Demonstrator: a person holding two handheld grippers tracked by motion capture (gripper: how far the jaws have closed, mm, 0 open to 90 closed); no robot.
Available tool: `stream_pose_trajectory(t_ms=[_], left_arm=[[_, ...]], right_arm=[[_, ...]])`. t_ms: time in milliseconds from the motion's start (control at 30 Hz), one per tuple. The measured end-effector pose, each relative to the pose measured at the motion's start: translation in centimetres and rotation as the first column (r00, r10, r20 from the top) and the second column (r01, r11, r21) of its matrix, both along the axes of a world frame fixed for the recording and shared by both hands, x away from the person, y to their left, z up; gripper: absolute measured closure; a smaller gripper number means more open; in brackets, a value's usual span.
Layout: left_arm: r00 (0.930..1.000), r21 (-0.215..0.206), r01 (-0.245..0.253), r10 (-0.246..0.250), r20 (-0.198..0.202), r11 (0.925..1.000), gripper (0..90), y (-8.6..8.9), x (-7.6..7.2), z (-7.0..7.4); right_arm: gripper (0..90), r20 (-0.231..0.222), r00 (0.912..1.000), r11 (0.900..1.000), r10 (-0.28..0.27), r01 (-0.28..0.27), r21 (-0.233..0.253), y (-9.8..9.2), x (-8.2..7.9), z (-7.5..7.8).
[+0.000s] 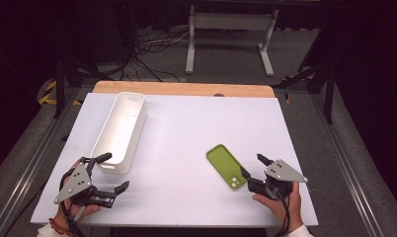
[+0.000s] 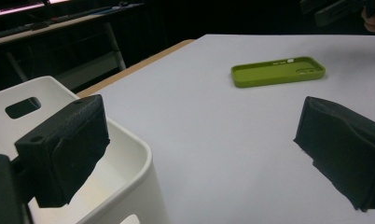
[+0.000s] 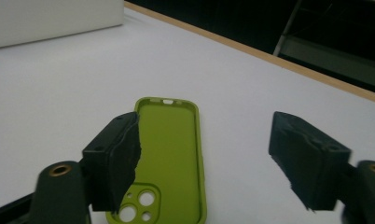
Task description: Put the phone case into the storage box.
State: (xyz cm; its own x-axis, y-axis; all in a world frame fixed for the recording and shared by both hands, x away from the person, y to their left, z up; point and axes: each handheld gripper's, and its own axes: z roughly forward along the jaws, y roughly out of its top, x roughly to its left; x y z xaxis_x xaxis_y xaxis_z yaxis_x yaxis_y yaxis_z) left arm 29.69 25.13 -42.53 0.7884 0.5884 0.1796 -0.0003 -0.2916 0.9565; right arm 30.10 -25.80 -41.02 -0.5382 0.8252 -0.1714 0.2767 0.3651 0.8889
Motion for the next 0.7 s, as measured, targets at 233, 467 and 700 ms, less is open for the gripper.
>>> stream_pose_trajectory(t_ms=[233, 467, 700], left_arm=[[1.0000, -0.002, 0.003, -0.003, -0.007, 1.0000, 3.5, 0.0, -0.1, -0.1], [0.9997, 0.016, 0.014, -0.014, -0.020, 0.9998, 3.6, -0.3, 0.1, -0.3], [0.9994, 0.009, 0.019, -0.019, -0.028, 0.9998, 3.8, -0.5, 0.0, -0.3]], right_arm=[[71.6, -0.018, 0.9993, 0.999, 0.031, -0.032, -0.031, 1.5, 2.4, 0.8], [85.9, 0.004, 0.9985, 0.998, 0.054, -0.054, -0.019, 2.3, 4.9, 1.5], [90.0, -0.017, 0.9991, 0.999, 0.039, -0.039, -0.002, 2.7, 7.0, 1.7]])
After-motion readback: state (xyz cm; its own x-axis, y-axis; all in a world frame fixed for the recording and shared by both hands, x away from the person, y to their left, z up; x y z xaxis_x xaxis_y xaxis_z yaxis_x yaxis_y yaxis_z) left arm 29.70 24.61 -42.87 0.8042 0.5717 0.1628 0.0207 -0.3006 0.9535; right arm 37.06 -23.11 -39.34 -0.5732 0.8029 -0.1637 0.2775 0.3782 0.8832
